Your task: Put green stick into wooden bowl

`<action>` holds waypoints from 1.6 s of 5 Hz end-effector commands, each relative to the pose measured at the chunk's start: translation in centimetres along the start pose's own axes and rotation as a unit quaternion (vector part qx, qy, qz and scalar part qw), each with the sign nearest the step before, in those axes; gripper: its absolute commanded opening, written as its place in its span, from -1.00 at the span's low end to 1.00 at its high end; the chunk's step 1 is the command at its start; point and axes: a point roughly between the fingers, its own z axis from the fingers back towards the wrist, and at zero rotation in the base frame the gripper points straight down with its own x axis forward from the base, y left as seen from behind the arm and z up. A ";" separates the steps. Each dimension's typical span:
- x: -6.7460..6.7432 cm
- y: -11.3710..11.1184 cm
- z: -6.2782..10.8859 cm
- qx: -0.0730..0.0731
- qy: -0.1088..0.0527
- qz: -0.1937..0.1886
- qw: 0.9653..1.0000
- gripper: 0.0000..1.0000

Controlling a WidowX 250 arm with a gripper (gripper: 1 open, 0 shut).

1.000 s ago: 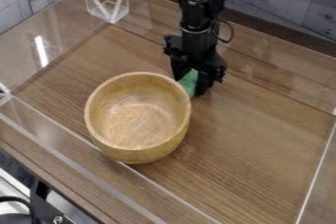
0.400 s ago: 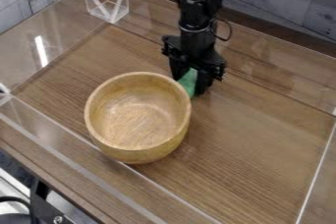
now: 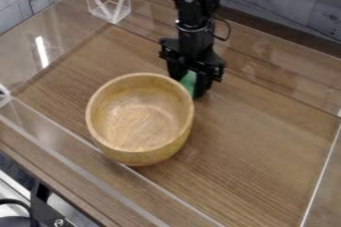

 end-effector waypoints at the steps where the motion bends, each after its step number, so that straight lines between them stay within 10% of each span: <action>1: 0.7 0.6 3.2 0.001 -0.041 0.013 0.999 -1.00; 4: -1.0 1.8 9.2 -0.027 -0.081 0.029 0.996 -1.00; 8: -9.9 3.3 6.6 -0.022 -0.053 -0.062 0.996 -1.00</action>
